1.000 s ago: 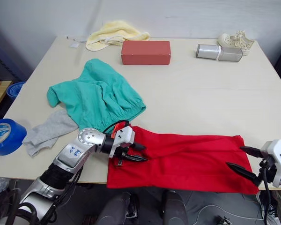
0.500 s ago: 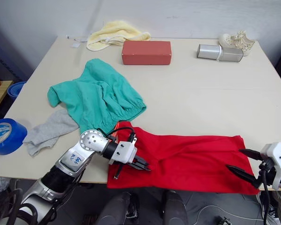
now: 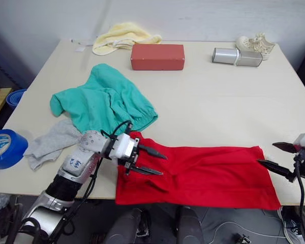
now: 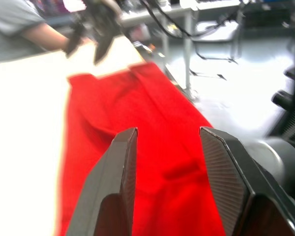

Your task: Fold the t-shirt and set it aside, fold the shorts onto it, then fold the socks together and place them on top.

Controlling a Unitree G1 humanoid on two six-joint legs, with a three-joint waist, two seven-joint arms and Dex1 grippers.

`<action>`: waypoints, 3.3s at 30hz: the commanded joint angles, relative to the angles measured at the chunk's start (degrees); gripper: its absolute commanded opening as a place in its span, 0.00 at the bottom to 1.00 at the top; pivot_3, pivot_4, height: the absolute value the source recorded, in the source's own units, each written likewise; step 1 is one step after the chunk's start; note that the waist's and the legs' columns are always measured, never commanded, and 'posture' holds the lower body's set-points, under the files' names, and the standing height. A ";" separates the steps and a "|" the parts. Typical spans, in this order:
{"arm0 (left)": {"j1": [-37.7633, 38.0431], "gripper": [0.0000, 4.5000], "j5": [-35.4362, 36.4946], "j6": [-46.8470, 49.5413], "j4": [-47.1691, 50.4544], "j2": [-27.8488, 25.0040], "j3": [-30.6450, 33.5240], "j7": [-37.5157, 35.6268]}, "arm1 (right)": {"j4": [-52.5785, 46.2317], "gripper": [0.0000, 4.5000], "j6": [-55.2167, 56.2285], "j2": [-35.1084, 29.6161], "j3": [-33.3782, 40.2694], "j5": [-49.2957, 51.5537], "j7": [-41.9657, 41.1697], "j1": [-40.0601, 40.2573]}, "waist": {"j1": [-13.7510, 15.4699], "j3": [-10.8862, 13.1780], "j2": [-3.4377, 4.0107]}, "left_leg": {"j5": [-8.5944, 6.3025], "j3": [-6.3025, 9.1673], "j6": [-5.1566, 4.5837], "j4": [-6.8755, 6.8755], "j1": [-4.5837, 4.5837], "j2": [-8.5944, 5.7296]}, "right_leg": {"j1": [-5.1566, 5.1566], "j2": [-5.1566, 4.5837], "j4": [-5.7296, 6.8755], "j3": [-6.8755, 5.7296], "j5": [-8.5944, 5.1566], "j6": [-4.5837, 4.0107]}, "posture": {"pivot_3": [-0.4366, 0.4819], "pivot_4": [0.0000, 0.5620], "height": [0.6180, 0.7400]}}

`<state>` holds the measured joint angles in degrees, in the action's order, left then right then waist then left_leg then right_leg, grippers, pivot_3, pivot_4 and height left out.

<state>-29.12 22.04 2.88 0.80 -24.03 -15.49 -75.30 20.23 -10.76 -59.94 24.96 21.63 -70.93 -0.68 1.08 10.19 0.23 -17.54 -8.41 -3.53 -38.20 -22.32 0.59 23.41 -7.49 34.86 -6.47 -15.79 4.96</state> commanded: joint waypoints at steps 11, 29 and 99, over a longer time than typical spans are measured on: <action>2.06 0.87 1.76 -0.71 -0.69 -2.52 6.67 1.12 | 20.07 0.86 3.91 -1.58 -12.14 -7.01 -8.54 -19.17 | -0.63 0.01 -0.02 | 0.05 0.00 0.02 -0.10 -0.02 -0.01 | -0.02 0.01 0.09 -0.05 0.01 0.02 | 0.48 0.27 1.00; 3.01 0.87 1.72 -0.59 -0.97 -2.86 6.95 2.83 | 17.98 0.00 6.29 -1.59 -10.38 -4.79 -11.83 -17.95 | -1.16 0.01 -0.01 | 0.00 0.01 0.20 -0.05 -0.02 0.00 | 0.00 0.00 0.08 -0.03 0.01 0.02 | 0.48 0.27 1.00; 12.68 1.00 5.02 5.34 1.29 -12.91 19.47 5.74 | 10.67 0.99 -6.10 -3.61 -21.16 -10.91 -6.28 -21.22 | -1.36 0.11 0.01 | -0.19 -0.01 0.55 0.10 -0.08 0.02 | 0.19 -0.03 0.04 0.01 -0.02 -0.04 | 0.48 0.27 1.00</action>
<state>-16.96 26.43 8.74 -0.25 -36.77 2.89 -70.16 30.24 -16.37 -63.25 4.17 11.23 -75.75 -20.70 -0.28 10.29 0.24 -17.73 -8.43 -2.98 -38.10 -22.40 0.62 23.60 -7.52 34.91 -6.46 -15.81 4.91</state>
